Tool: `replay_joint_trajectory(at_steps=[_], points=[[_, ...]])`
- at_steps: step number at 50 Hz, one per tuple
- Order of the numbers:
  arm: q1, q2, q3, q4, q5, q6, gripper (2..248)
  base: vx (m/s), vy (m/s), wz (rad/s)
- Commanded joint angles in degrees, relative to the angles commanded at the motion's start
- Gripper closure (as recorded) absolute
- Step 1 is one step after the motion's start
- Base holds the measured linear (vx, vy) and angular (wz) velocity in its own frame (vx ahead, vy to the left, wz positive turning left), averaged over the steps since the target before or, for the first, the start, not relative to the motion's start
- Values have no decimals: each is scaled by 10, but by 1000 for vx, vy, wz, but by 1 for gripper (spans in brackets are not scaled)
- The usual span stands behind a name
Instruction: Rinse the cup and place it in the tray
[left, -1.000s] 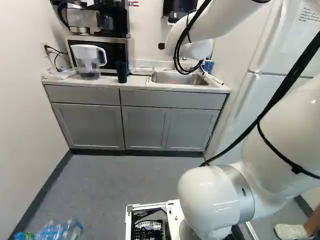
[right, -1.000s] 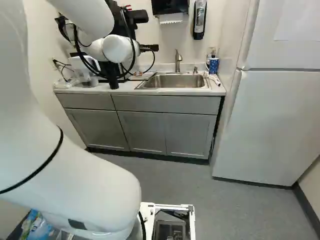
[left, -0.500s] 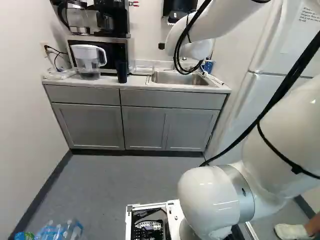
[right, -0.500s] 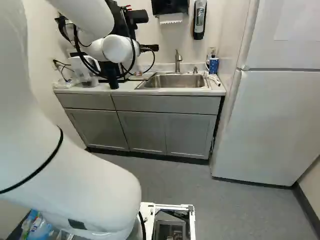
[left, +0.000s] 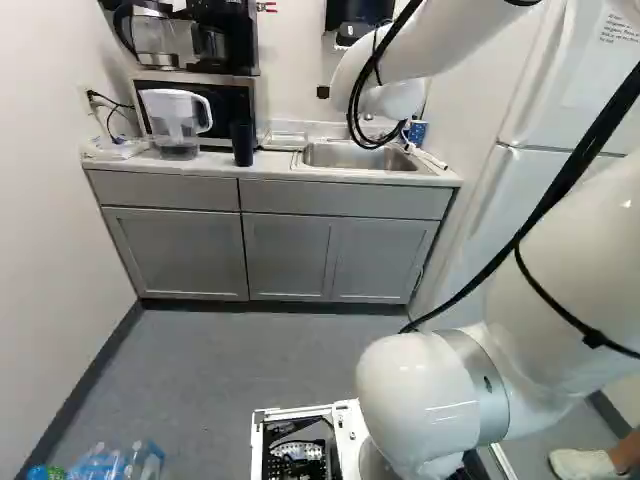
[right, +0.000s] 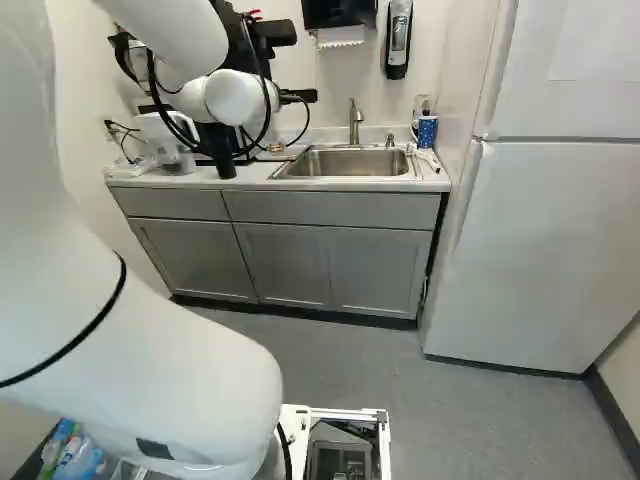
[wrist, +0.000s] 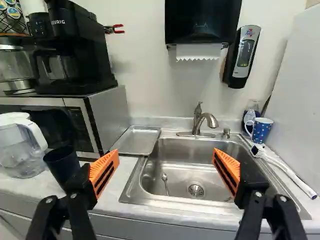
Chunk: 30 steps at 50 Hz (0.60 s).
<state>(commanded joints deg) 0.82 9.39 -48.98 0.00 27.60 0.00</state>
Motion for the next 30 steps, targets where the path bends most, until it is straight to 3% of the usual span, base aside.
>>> replay_joint_trajectory(at_steps=[30], points=[[0,0,0,0,0,0,3,51,-48,3]])
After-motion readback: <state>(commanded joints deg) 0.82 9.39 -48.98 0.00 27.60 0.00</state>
